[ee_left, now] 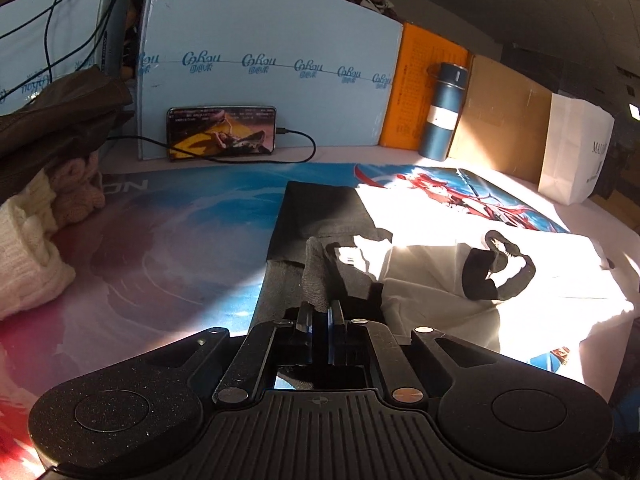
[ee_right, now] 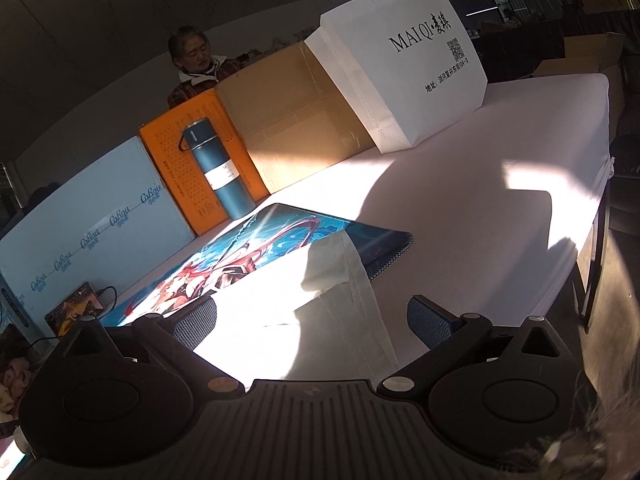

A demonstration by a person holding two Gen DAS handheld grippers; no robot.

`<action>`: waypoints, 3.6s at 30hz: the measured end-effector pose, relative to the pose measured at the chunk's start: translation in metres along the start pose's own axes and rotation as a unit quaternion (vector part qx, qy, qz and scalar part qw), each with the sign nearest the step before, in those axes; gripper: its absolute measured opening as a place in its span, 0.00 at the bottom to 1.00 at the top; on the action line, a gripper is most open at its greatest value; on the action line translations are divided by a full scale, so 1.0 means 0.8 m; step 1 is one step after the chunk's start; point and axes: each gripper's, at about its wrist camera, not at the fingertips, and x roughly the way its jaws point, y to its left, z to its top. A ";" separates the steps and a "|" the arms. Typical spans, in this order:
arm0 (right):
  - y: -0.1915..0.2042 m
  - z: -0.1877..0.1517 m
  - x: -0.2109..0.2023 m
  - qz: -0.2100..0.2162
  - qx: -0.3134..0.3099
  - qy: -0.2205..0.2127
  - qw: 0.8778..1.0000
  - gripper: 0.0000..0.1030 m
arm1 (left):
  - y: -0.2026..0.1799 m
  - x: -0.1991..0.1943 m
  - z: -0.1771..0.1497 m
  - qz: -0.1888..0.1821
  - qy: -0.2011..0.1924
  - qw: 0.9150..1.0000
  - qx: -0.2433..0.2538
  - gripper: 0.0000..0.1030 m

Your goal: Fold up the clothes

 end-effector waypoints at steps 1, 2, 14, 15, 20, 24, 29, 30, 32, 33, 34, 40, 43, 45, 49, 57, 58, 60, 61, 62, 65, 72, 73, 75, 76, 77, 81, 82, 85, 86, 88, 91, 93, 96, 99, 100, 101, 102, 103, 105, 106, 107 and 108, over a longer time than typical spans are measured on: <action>-0.002 0.001 0.000 -0.003 0.003 -0.002 1.000 0.99 | -0.001 0.000 0.001 0.004 0.000 1.000 0.003 0.07; -0.004 0.002 -0.001 -0.005 0.006 -0.004 1.000 0.99 | -0.002 0.000 0.002 0.008 0.000 1.000 0.007 0.07; -0.041 0.043 0.018 0.059 0.013 -0.030 0.998 0.99 | -0.084 -0.045 0.025 0.098 -0.129 0.979 0.123 0.91; -0.045 0.051 0.025 0.073 0.018 -0.028 0.997 0.99 | -0.102 -0.048 0.027 0.087 -0.145 0.975 0.144 0.91; -0.058 0.089 0.074 0.128 0.025 0.002 0.991 0.99 | -0.207 -0.031 0.022 -0.062 -0.155 0.960 0.224 0.91; -0.063 0.108 0.121 0.159 0.021 0.049 0.986 0.99 | -0.292 -0.002 0.001 -0.140 -0.151 0.927 0.313 0.91; -0.062 0.111 0.168 0.159 0.000 0.101 0.982 0.98 | -0.375 0.040 -0.021 -0.195 -0.126 0.883 0.407 0.91; -0.061 0.110 0.176 0.164 -0.005 0.112 0.980 0.98 | -0.386 0.045 -0.021 -0.200 -0.126 0.880 0.411 0.91; -0.054 0.106 0.184 0.169 -0.037 0.133 0.976 0.97 | -0.406 0.056 -0.019 -0.209 -0.126 0.879 0.410 0.91; -0.050 0.102 0.186 0.169 -0.058 0.142 0.974 0.96 | -0.414 0.061 -0.018 -0.213 -0.124 0.880 0.406 0.91; -0.047 0.099 0.187 0.166 -0.077 0.146 0.972 0.94 | -0.422 0.066 -0.017 -0.217 -0.123 0.881 0.402 0.91; -0.049 0.089 0.180 0.154 -0.137 0.147 0.967 0.44 | -0.447 0.082 -0.032 -0.235 -0.109 0.883 0.391 0.85; -0.052 0.087 0.176 0.163 -0.142 0.153 0.964 0.27 | -0.427 0.086 -0.018 -0.268 -0.089 0.900 0.331 0.38; -0.049 0.086 0.172 0.163 -0.149 0.153 0.963 0.17 | -0.412 0.088 -0.006 -0.292 -0.074 0.910 0.285 0.18; -0.037 0.092 0.160 0.153 -0.148 0.133 0.968 0.09 | -0.379 0.080 0.008 -0.307 -0.080 0.923 0.218 0.06; 0.044 0.113 0.121 0.130 -0.143 0.064 0.979 0.07 | -0.280 0.039 0.031 -0.281 -0.162 0.938 0.120 0.05; 0.060 0.114 0.117 0.129 -0.147 0.057 0.979 0.07 | -0.266 0.033 0.033 -0.279 -0.170 0.939 0.108 0.05; 0.093 0.116 0.110 0.131 -0.151 0.044 0.979 0.07 | -0.238 0.021 0.037 -0.271 -0.188 0.940 0.088 0.05; 0.110 0.117 0.108 0.134 -0.152 0.040 0.978 0.07 | -0.224 0.015 0.039 -0.267 -0.197 0.940 0.078 0.05; 0.128 0.117 0.107 0.138 -0.151 0.037 0.978 0.07 | -0.209 0.009 0.042 -0.263 -0.207 0.940 0.066 0.05; 0.184 0.111 0.107 0.156 -0.156 0.030 0.975 0.06 | -0.173 -0.008 0.056 -0.248 -0.231 0.940 0.034 0.05; 0.321 0.072 0.129 0.210 -0.190 0.045 0.958 0.06 | -0.074 -0.046 0.060 -0.172 -0.269 0.947 -0.034 0.05; 0.342 0.064 0.134 0.216 -0.196 0.051 0.955 0.06 | -0.060 -0.047 0.058 -0.158 -0.268 0.949 -0.046 0.05; 0.379 0.043 0.147 0.219 -0.206 0.071 0.951 0.06 | -0.032 -0.046 0.055 -0.133 -0.258 0.954 -0.074 0.04; 0.396 0.030 0.154 0.215 -0.213 0.081 0.949 0.06 | -0.019 -0.044 0.052 -0.128 -0.248 0.956 -0.091 0.04; 0.411 0.016 0.161 0.209 -0.222 0.092 0.948 0.06 | -0.002 -0.040 0.049 -0.121 -0.234 0.958 -0.116 0.03; 0.452 -0.038 0.199 0.189 -0.242 0.152 0.939 0.06 | 0.049 -0.033 0.029 -0.101 -0.179 0.962 -0.182 0.03; 0.458 -0.052 0.207 0.186 -0.246 0.167 0.937 0.06 | 0.056 -0.033 0.022 -0.099 -0.171 0.961 -0.192 0.03; 0.467 -0.083 0.224 0.184 -0.251 0.196 0.930 0.07 | 0.069 -0.033 0.009 -0.103 -0.156 0.959 -0.214 0.03; 0.467 -0.087 0.226 0.189 -0.247 0.203 0.929 0.10 | 0.072 -0.033 0.007 -0.106 -0.152 0.958 -0.220 0.03; 0.462 -0.081 0.226 0.199 -0.226 0.205 0.932 0.24 | 0.078 -0.031 0.002 -0.112 -0.145 0.956 -0.231 0.03; 0.456 -0.060 0.214 0.192 -0.212 0.161 0.945 0.74 | 0.087 -0.030 -0.005 -0.120 -0.134 0.952 -0.248 0.04; 0.450 -0.045 0.200 0.186 -0.216 0.130 0.950 0.74 | 0.093 -0.028 -0.010 -0.126 -0.127 0.949 -0.259 0.08; 0.425 -0.033 0.171 0.238 -0.234 0.128 0.934 0.74 | 0.100 -0.028 -0.013 -0.135 -0.125 0.943 -0.277 0.16; 0.404 -0.049 0.136 0.294 -0.285 0.141 0.901 0.74 | 0.111 -0.030 -0.017 -0.146 -0.140 0.930 -0.307 0.22; 0.399 -0.058 0.125 0.306 -0.307 0.146 0.889 0.74 | 0.115 -0.029 -0.018 -0.146 -0.143 0.925 -0.320 0.27; 0.398 -0.069 0.118 0.314 -0.325 0.156 0.878 0.74 | 0.118 -0.028 -0.019 -0.146 -0.144 0.922 -0.328 0.29; 0.397 -0.083 0.114 0.319 -0.342 0.167 0.868 0.73 | 0.119 -0.027 -0.019 -0.145 -0.142 0.921 -0.333 0.30; 0.399 -0.096 0.113 0.319 -0.356 0.180 0.859 0.71 | 0.120 -0.025 -0.019 -0.145 -0.139 0.921 -0.334 0.30; 0.405 -0.121 0.117 0.313 -0.378 0.202 0.848 0.64 | 0.115 -0.025 -0.017 -0.143 -0.137 0.926 -0.322 0.30; 0.408 -0.131 0.122 0.306 -0.385 0.209 0.845 0.58 | 0.113 -0.026 -0.017 -0.142 -0.137 0.928 -0.316 0.31; 0.411 -0.137 0.126 0.298 -0.388 0.212 0.846 0.46 | 0.112 -0.026 -0.017 -0.140 -0.138 0.929 -0.315 0.32; 0.413 -0.142 0.130 0.288 -0.388 0.213 0.849 0.40 | 0.112 -0.027 -0.018 -0.140 -0.138 0.929 -0.315 0.36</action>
